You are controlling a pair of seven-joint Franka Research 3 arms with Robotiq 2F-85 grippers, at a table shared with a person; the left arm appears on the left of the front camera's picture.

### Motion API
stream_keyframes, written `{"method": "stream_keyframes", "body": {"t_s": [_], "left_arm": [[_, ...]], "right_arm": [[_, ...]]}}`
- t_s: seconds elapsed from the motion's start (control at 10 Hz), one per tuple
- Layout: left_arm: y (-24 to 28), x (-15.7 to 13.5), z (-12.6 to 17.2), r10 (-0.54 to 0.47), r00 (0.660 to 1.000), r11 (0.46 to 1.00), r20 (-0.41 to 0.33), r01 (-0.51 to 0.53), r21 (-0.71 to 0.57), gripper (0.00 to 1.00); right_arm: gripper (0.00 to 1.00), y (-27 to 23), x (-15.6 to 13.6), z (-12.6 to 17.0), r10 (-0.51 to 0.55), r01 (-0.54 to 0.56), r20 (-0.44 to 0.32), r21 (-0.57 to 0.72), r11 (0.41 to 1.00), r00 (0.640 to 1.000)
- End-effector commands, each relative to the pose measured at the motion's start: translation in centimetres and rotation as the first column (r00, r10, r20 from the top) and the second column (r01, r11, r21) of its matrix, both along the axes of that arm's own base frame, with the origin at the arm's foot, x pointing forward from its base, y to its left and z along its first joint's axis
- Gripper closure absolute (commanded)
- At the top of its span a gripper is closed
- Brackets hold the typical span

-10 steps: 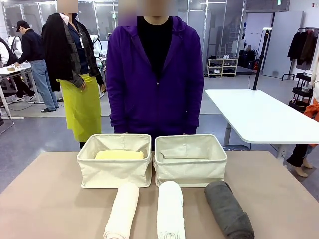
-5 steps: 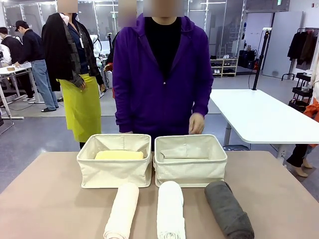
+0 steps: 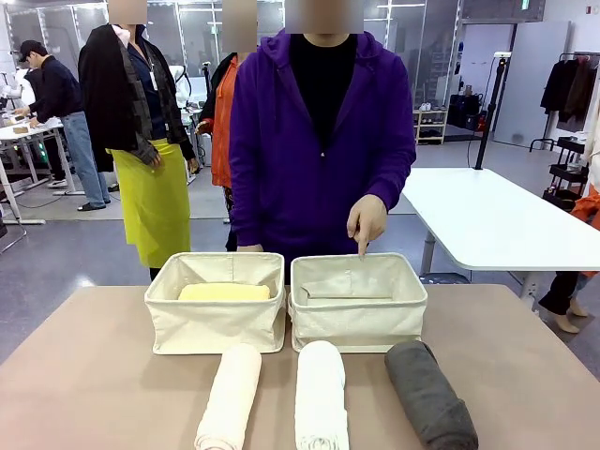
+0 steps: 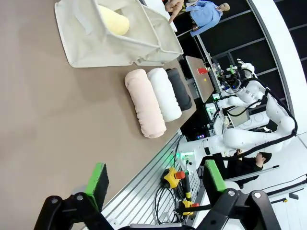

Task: Divide the towels into two baskets.
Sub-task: Pick up one hotel-folded towel from the bottom of the table and place it in the Fabric basket indicated by the person.

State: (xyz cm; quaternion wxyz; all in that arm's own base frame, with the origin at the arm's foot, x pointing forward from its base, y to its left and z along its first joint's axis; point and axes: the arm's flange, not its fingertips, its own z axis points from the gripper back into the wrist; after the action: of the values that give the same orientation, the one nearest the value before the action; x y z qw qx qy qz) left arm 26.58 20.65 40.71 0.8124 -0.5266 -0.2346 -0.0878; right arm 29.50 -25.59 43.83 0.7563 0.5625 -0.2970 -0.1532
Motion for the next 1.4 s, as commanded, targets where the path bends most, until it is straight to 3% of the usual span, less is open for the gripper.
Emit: {"method": "stream_keyframes", "body": {"t_s": [0.0, 0.1, 0.2, 0.4, 0.5, 0.9, 1.2, 1.3], "left_arm": [[-0.1, -0.3, 0.2, -0.006, 1.000, 1.000, 0.006, 0.006, 0.001, 0.00], [-0.1, -0.3, 0.2, -0.006, 1.000, 1.000, 0.006, 0.006, 0.001, 0.00], [-0.1, -0.3, 0.2, -0.006, 1.000, 1.000, 0.006, 0.006, 0.001, 0.00], [-0.1, -0.3, 0.2, -0.006, 1.000, 1.000, 0.006, 0.006, 0.001, 0.00], [-0.1, -0.3, 0.2, -0.006, 1.000, 1.000, 0.006, 0.006, 0.001, 0.00], [-0.1, -0.3, 0.2, -0.006, 1.000, 1.000, 0.006, 0.006, 0.001, 0.00], [-0.1, -0.3, 0.2, -0.006, 1.000, 1.000, 0.006, 0.006, 0.001, 0.00], [-0.1, -0.3, 0.2, -0.006, 1.000, 1.000, 0.006, 0.006, 0.001, 0.00]], "right_arm": [[0.00, 0.2, -0.1, 0.2, -0.002, 0.002, 0.021, 0.006, 1.000, 1.000], [0.00, 0.0, 0.0, 0.0, 0.000, 0.000, 0.000, 0.000, 1.000, 1.000], [0.00, 0.6, -0.2, 1.8, 0.131, -0.134, -0.062, -0.060, 0.989, 0.989], [0.00, 5.5, 3.3, 2.0, 0.290, -0.349, -0.257, -0.222, 0.911, 0.922], [0.00, 8.8, 5.5, 1.6, 0.293, -0.397, -0.326, -0.319, 0.860, 0.899], [0.00, 20.0, 10.5, -1.2, 0.379, -0.583, -0.486, -0.387, 0.715, 0.787], [0.00, 26.5, 12.0, -4.6, 0.375, -0.622, -0.524, -0.448, 0.643, 0.765], [0.00, 28.2, 12.3, -5.5, 0.327, -0.595, -0.522, -0.508, 0.623, 0.788]]}}
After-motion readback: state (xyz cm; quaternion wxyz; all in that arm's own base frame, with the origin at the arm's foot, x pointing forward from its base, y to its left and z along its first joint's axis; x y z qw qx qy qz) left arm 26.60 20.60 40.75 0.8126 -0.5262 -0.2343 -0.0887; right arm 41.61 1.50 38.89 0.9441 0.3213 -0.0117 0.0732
